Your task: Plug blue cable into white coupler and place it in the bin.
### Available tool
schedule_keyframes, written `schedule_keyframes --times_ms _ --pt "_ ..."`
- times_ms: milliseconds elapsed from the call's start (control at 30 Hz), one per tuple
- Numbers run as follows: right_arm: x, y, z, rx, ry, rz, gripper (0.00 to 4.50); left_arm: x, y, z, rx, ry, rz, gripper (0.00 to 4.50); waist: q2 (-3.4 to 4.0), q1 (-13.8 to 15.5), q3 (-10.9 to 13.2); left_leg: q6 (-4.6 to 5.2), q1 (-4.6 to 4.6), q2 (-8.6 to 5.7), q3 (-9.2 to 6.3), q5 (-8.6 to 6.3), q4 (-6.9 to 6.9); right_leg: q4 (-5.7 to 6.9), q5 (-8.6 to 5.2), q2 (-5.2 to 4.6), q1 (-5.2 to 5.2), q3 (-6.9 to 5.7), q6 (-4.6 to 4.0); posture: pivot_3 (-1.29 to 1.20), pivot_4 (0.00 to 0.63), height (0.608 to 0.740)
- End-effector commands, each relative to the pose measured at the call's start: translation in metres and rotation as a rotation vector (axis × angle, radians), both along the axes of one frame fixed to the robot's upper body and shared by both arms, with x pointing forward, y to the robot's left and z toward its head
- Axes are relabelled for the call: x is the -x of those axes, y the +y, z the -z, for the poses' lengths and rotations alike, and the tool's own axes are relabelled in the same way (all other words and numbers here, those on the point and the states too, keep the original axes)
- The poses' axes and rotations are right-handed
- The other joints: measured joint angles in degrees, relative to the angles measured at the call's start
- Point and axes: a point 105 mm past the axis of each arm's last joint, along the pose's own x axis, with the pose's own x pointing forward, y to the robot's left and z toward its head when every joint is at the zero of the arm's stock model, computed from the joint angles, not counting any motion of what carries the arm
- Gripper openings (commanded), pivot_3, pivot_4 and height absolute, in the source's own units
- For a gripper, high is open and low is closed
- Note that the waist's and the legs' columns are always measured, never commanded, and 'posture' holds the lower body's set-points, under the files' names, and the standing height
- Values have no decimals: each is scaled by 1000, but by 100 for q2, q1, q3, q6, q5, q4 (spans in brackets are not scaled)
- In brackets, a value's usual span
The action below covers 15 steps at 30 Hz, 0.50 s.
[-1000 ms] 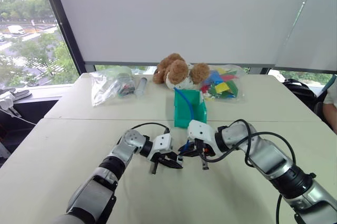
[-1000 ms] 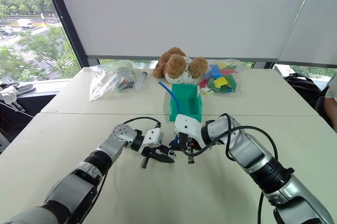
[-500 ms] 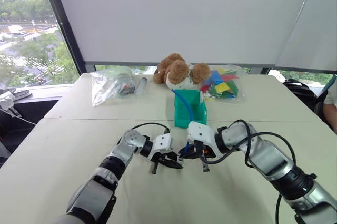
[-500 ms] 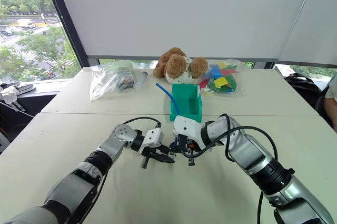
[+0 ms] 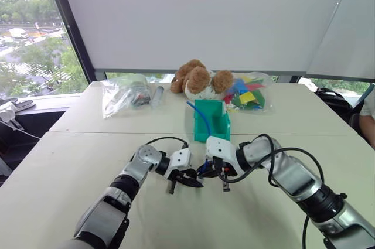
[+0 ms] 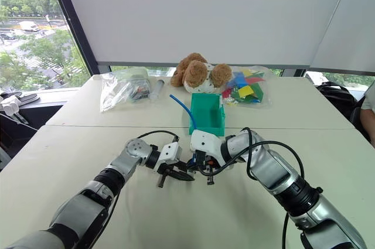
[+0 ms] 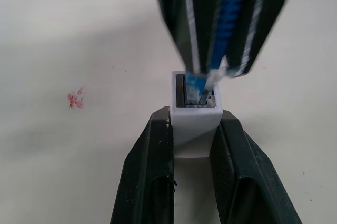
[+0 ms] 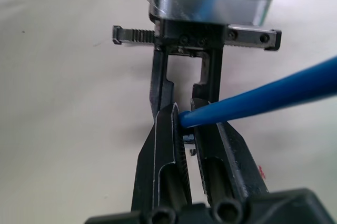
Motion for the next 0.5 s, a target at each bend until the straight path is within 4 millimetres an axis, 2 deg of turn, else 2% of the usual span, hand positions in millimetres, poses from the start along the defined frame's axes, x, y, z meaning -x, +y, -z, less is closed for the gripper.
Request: schedule_keyframes --times_ms 33,300,367,500 --pt "-1 1 17 33 34 -8 0 -1 1 7 -13 1 -37 349 -4 -1 -3 0 2 0 0 0 0 0 0 0 2 0 0 0 150 740" --pt "8 3 41 29 115 -9 0 0 5 8 -13 4 -46 349 -24 -14 -51 0 13 3 -1 0 -1 2 0 1 10 0 0 0 150 740" --pt "6 3 39 13 108 6 0 0 6 8 -10 4 -51 349 -26 -16 -62 0 13 3 -1 0 -2 2 0 1 10 0 0 0 150 740" --pt "-4 3 18 -77 81 57 0 -4 13 4 3 0 -86 349 -27 -31 -63 0 14 5 -2 0 -2 2 0 2 9 0 -1 0 150 740"
